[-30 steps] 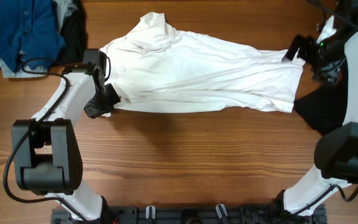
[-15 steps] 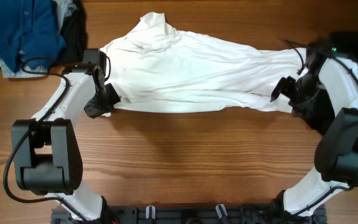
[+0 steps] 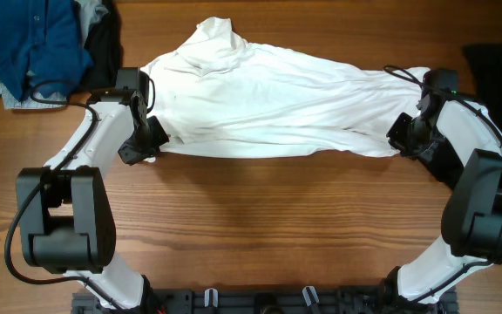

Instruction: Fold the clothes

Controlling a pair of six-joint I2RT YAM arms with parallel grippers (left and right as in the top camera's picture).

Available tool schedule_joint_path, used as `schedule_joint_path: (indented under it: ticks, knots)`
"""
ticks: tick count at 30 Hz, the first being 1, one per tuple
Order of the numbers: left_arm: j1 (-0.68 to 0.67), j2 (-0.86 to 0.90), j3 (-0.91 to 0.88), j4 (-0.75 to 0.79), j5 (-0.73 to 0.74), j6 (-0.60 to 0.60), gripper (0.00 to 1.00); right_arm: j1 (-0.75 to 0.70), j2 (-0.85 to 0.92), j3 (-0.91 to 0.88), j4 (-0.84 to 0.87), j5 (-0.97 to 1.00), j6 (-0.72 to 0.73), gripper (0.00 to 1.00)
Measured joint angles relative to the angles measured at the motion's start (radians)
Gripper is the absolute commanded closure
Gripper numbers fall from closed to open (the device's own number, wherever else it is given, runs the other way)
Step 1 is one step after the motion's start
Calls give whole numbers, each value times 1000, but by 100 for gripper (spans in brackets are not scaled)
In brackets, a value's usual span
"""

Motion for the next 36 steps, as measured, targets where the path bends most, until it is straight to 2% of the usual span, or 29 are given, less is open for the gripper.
schedule_joint_path:
  ticks: [5,14,22,35,36]
  knots:
    - [0,0,0,0,0,0,96,0,-51,31,-91,0,-3,83]
    - [0,0,0,0,0,0,96,-1,-279,123,-156,0,-18,86]
    - [0,0,0,1,0,0,96,-20,-285,124,-195,-8,-40,94]
    - [0,-6,0,-15,0,19,96,-20,-252,124,-111,-35,-52,96]
    - [0,-14,1,-20,0,25,93,-20,-248,124,-109,-35,-52,96]
